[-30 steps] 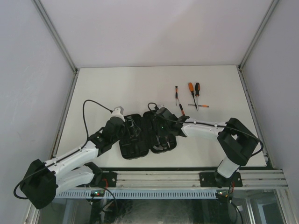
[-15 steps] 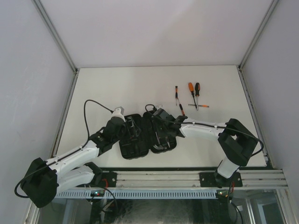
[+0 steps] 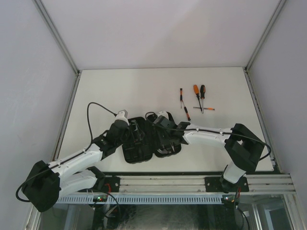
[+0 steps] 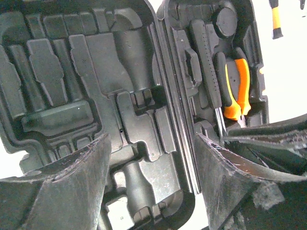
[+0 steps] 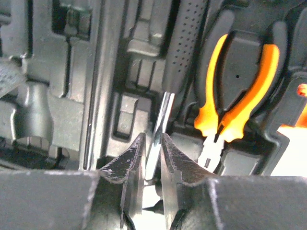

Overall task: Sort the tools into containers
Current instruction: Adjust the hammer in the storage box.

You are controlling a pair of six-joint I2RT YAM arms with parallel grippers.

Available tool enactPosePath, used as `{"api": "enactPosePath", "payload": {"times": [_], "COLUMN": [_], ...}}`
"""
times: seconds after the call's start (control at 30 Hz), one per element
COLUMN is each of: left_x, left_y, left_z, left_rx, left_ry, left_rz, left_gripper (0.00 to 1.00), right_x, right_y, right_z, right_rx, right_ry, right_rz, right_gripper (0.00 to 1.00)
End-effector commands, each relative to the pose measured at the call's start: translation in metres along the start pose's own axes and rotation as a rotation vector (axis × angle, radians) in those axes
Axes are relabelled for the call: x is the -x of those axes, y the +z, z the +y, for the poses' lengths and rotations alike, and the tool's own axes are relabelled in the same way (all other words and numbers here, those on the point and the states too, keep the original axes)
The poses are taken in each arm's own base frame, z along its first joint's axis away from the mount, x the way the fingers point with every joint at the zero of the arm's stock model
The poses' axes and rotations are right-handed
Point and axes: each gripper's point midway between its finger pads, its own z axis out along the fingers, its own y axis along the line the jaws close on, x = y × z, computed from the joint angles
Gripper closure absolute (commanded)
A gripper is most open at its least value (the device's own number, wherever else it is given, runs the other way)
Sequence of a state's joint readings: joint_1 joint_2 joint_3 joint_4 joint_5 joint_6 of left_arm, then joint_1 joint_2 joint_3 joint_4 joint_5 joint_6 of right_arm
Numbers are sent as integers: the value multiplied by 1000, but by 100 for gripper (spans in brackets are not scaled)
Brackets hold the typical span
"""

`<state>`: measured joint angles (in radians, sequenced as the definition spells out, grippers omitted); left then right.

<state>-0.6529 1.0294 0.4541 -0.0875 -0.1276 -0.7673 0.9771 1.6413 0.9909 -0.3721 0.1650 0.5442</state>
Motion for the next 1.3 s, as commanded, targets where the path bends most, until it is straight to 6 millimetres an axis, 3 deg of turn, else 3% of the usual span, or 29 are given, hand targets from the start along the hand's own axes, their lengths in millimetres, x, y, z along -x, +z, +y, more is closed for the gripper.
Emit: {"api": "enactPosePath", "payload": {"times": [0.0,0.53,0.8,0.93,1.17,1.27], "left_x": [3,2,1,0,6,13], "left_y": [3,3,3,3,0,-2], "left_z": [-1,-1,-1,1,-5,-11], "left_rx": [-10,-13,-14,-12,-24,-32], "left_ry": [-4,-13,-19,-17,-17,-6], "left_rz": [-18,-14,-12,-12,-25,-33], "left_gripper": [27,27,27,27,26,25], "right_x": [13,-37,-55,-43,0,12], "right_y": [-24,-18,-11,-18,-50,-61], "right_z": [17,23,19,24,43,42], "right_rx": [41,35,-60,-44,84,114], "right_ry": [-40,-68,-111,-103,-77,-45], "right_rz": [-56,53,57,6,-156,-208], "right_gripper": [81,89,91,87,78,76]}}
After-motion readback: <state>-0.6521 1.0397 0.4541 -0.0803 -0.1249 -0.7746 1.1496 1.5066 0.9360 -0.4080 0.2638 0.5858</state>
